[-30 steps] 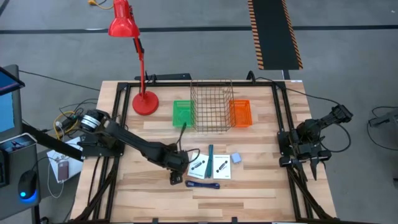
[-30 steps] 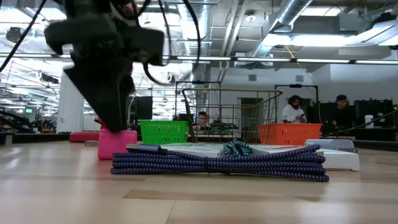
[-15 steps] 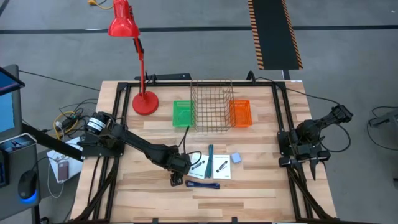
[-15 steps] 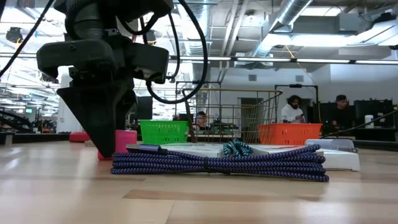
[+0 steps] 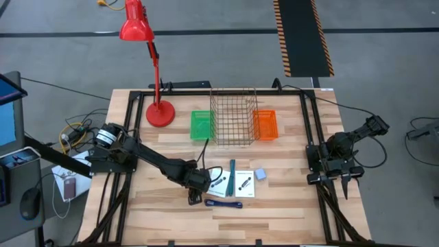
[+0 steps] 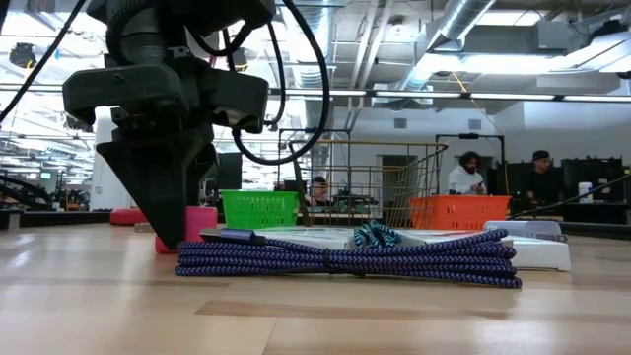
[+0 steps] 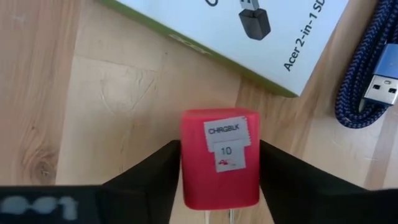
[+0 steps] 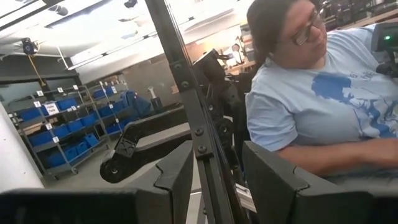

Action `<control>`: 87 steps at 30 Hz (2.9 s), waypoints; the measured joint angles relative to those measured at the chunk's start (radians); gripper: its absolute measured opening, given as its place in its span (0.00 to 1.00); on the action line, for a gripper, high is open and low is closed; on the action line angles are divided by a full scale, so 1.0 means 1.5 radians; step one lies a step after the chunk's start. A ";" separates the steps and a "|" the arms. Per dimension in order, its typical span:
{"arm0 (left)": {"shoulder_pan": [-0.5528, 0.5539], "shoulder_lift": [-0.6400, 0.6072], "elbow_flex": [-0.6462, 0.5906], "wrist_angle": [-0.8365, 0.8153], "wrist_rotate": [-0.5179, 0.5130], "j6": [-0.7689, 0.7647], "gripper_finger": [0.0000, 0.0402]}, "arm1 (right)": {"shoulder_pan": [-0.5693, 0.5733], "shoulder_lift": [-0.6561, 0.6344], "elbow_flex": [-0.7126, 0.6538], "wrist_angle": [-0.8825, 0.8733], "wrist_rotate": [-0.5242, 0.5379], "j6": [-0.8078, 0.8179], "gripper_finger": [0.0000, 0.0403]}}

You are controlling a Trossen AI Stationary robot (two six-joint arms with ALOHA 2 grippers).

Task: Pick and place items into bin
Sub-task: Put the pink charger adapter into the green bin

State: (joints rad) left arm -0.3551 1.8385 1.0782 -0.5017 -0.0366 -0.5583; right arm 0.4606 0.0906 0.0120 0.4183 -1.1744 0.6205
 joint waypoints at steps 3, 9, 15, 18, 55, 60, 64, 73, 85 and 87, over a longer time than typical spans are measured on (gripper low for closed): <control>0.003 0.000 0.000 0.002 0.010 0.000 0.39 | 0.000 0.000 0.000 0.000 0.000 0.000 0.33; 0.005 0.002 0.026 -0.034 0.035 0.030 0.35 | 0.000 0.000 0.000 0.000 0.000 0.000 0.33; 0.006 0.002 0.108 -0.164 -0.014 0.070 0.37 | 0.000 0.000 0.000 0.000 0.000 0.000 0.33; 0.006 0.001 0.157 -0.248 -0.063 0.089 0.38 | 0.000 0.000 0.000 0.000 0.000 0.000 0.33; 0.353 0.000 0.293 -0.432 -0.236 0.435 0.38 | 0.000 0.000 0.001 0.000 0.000 0.000 0.33; 0.373 0.000 0.293 -0.424 -0.228 0.447 0.42 | 0.000 0.000 0.001 0.000 0.000 0.000 0.33; 0.376 0.000 0.293 -0.401 -0.209 0.458 0.42 | 0.000 0.000 0.001 0.000 0.000 0.000 0.33; 0.376 0.000 0.293 -0.389 -0.204 0.464 0.41 | 0.000 0.000 0.001 0.000 0.000 0.000 0.33; 0.376 0.000 0.293 -0.386 -0.178 0.462 0.41 | 0.000 0.000 0.001 0.000 0.000 0.000 0.33; 0.376 0.000 0.293 -0.385 -0.173 0.461 0.41 | 0.000 0.000 0.001 0.000 0.000 0.000 0.33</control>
State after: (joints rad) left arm 0.2085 1.8389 1.5181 -1.0793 -0.2958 0.1337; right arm 0.4606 0.0906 0.0128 0.4187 -1.1740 0.6208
